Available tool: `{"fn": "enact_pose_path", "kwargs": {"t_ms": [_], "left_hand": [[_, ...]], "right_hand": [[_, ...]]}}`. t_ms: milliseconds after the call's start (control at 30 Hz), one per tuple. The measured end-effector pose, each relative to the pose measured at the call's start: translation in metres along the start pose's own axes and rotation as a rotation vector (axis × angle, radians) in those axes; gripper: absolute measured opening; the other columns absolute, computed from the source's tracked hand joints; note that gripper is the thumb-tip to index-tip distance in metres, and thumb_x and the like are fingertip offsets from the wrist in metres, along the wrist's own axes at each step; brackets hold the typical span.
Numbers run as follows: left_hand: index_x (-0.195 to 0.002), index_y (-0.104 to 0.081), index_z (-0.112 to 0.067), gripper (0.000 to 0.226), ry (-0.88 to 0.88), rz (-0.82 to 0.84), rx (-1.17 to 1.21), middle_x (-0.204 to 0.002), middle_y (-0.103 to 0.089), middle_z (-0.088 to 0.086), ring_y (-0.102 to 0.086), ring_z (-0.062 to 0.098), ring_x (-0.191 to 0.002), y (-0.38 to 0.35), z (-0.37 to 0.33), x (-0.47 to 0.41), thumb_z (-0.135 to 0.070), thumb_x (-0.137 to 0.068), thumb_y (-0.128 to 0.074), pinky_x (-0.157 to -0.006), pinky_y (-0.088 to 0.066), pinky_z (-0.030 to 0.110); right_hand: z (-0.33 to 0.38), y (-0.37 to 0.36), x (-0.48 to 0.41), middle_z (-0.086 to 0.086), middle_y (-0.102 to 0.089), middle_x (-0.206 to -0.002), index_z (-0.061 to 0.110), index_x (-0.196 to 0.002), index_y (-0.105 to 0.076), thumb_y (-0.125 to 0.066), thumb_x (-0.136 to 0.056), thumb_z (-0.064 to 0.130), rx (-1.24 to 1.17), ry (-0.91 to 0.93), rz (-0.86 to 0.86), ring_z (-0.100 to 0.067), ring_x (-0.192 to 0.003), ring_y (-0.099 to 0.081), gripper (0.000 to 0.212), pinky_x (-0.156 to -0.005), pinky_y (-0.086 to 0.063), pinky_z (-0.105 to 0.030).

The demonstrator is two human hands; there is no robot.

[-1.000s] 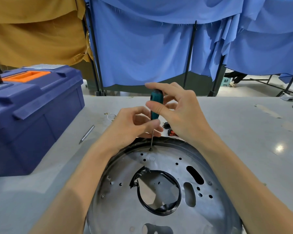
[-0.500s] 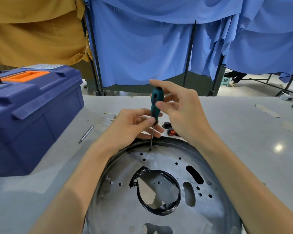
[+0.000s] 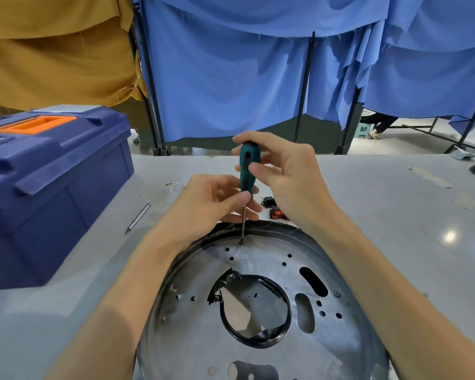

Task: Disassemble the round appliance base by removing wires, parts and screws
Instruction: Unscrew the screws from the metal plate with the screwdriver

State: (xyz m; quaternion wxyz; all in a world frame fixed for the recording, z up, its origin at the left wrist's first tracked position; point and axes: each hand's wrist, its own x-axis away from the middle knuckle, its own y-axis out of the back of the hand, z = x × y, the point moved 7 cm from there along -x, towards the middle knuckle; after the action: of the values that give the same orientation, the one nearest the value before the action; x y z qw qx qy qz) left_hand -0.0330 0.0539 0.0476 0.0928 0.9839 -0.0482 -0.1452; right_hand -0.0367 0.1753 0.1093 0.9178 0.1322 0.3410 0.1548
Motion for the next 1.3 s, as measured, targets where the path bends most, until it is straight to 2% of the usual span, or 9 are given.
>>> {"fn": "enact_pose_path", "kwargs": {"t_ms": [100,200,333,433,600,767,933,1100,1300], "left_hand": [[-0.096,-0.067,-0.004,0.032,-0.007,-0.061,0.008,-0.082,-0.075,0.013,-0.075,0.029,-0.078,0.004,-0.001,0.0,-0.021,-0.071,-0.077,-0.072,-0.061,0.033],[-0.099,-0.061,0.0,0.047,0.003,-0.052,-0.001,-0.087,-0.074,0.015,-0.075,0.031,-0.078,0.005,0.0,0.0,-0.028,-0.067,-0.08,-0.072,-0.061,0.036],[-0.111,-0.064,-0.013,0.023,0.013,0.041,0.025,-0.096,-0.076,0.008,-0.074,0.027,-0.088,-0.003,0.001,0.001,-0.022,-0.09,-0.06,-0.082,-0.06,0.035],[-0.108,-0.065,-0.011,0.018,0.014,0.03,0.013,-0.094,-0.076,0.008,-0.074,0.026,-0.088,-0.002,0.002,0.0,-0.01,-0.099,-0.05,-0.082,-0.059,0.035],[-0.098,-0.065,-0.006,0.023,-0.003,-0.017,0.01,-0.089,-0.076,0.01,-0.075,0.028,-0.083,0.002,0.001,-0.001,-0.022,-0.082,-0.069,-0.075,-0.06,0.033],[-0.107,-0.066,-0.01,0.017,-0.001,0.017,0.021,-0.094,-0.076,0.009,-0.074,0.026,-0.087,0.001,0.002,-0.001,-0.01,-0.098,-0.051,-0.078,-0.06,0.031],[-0.103,-0.064,0.002,0.037,-0.036,-0.034,0.019,-0.089,-0.075,0.012,-0.074,0.03,-0.08,0.005,0.0,-0.002,-0.021,-0.075,-0.073,-0.072,-0.06,0.032],[-0.105,-0.067,-0.011,0.018,-0.016,0.014,0.036,-0.093,-0.076,0.008,-0.074,0.027,-0.085,0.002,0.002,0.0,-0.009,-0.097,-0.052,-0.074,-0.059,0.028],[-0.102,-0.065,-0.003,0.032,-0.033,-0.049,0.043,-0.085,-0.075,0.01,-0.074,0.032,-0.08,0.007,-0.001,-0.002,-0.018,-0.075,-0.072,-0.075,-0.061,0.039]], "right_hand": [[0.001,-0.001,0.001,0.002,-0.058,-0.105,0.028,-0.112,-0.067,-0.075,-0.082,0.018,0.051,0.016,-0.01,-0.008,-0.092,-0.059,0.033,-0.078,-0.052,-0.019],[0.004,0.0,0.0,0.001,-0.06,-0.1,0.029,-0.119,-0.065,-0.072,-0.084,0.015,0.085,0.034,-0.024,-0.007,-0.085,-0.057,0.038,-0.074,-0.048,-0.013],[0.002,0.002,-0.001,0.001,-0.068,-0.099,0.021,-0.119,-0.064,-0.058,-0.087,-0.007,0.055,0.015,-0.033,-0.006,-0.085,-0.061,0.043,-0.078,-0.051,-0.015],[0.002,0.0,0.001,0.001,-0.066,-0.102,0.021,-0.112,-0.065,-0.062,-0.089,0.003,0.01,0.009,-0.015,-0.006,-0.092,-0.061,0.029,-0.077,-0.053,-0.018],[0.003,0.003,0.0,0.004,-0.061,-0.1,0.024,-0.112,-0.067,-0.072,-0.08,0.003,0.054,0.025,-0.042,-0.009,-0.088,-0.06,0.039,-0.076,-0.052,-0.021],[0.002,0.0,0.0,0.002,-0.067,-0.104,0.018,-0.114,-0.066,-0.06,-0.085,-0.006,0.01,0.009,-0.007,-0.012,-0.096,-0.063,0.038,-0.085,-0.055,-0.03],[0.005,0.001,0.001,0.0,-0.059,-0.102,0.027,-0.111,-0.067,-0.075,-0.08,0.011,0.035,0.035,-0.025,-0.009,-0.089,-0.058,0.036,-0.075,-0.05,-0.017],[0.0,0.003,-0.001,-0.004,-0.069,-0.105,0.016,-0.118,-0.064,-0.058,-0.086,-0.01,-0.036,-0.004,-0.024,-0.018,-0.097,-0.066,0.041,-0.085,-0.056,-0.03],[0.002,0.002,0.0,0.001,-0.059,-0.102,0.027,-0.117,-0.066,-0.074,-0.083,0.014,0.041,0.022,-0.034,-0.006,-0.088,-0.057,0.037,-0.075,-0.05,-0.017]]}}
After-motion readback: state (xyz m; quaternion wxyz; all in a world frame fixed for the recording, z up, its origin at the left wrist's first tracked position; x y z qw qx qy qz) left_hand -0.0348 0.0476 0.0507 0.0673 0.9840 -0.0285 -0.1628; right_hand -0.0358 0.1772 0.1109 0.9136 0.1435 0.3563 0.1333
